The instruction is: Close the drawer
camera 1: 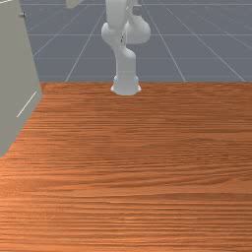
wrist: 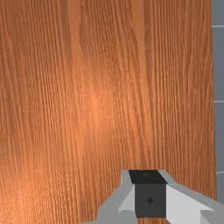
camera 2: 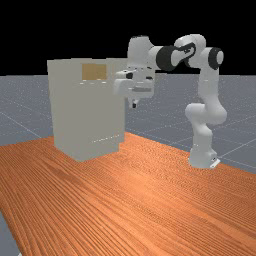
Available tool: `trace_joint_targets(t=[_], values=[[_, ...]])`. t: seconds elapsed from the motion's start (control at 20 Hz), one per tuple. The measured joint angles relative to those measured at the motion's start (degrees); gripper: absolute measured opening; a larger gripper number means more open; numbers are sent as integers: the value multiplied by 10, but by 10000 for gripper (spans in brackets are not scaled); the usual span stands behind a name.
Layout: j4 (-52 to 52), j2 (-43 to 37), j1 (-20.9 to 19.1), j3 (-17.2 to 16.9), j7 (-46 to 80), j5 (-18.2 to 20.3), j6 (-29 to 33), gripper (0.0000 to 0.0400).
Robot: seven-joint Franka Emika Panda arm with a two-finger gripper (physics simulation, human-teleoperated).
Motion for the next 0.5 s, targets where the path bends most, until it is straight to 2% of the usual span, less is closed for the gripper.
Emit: trace_joint_targets(t=[0.15,0.25,0.3,0.35,0.4,0.45,0.5], values=[[-149,-147,-5,5,19,-6,2,0],[-174,-186,-2,2,-10,-6,-33,0],[-192,-203,7,-21,-105,-9,-2,0],[-173,-190,20,-76,-274,-10,-6,0],[-142,-166,12,-118,-374,-6,-9,0],[-76,-105,6,-177,-552,22,-28,0],[23,-19,-49,-206,-679,65,-58,0]])
